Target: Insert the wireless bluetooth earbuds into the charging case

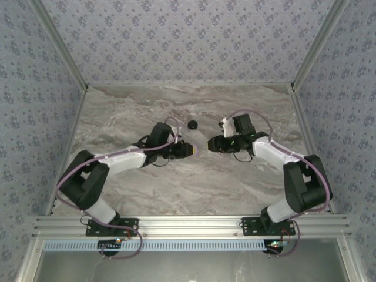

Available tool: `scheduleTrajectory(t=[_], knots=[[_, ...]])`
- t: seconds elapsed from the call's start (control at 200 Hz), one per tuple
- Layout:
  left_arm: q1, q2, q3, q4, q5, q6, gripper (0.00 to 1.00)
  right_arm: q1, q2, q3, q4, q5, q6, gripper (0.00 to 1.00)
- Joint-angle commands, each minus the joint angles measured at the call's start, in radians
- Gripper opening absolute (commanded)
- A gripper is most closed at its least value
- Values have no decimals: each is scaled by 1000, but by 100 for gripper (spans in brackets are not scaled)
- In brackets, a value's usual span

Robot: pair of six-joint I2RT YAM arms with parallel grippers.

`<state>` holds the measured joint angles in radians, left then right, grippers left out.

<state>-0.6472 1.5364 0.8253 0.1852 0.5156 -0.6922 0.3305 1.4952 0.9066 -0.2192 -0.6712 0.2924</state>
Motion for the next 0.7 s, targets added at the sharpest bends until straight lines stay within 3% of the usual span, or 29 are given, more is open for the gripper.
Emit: scheduleTrajectory(t=[0.0,0.325,0.695], knots=[[19,-92,6,37,102,160,19,-12,-42,82,-77,-170,-159,45],[60,-151,66,67,339,278,16,-5,-81,226,-185,-394,-314,50],[60,-188,78,77,390,291,15,50,-70,274,-292,-398,-409,50]])
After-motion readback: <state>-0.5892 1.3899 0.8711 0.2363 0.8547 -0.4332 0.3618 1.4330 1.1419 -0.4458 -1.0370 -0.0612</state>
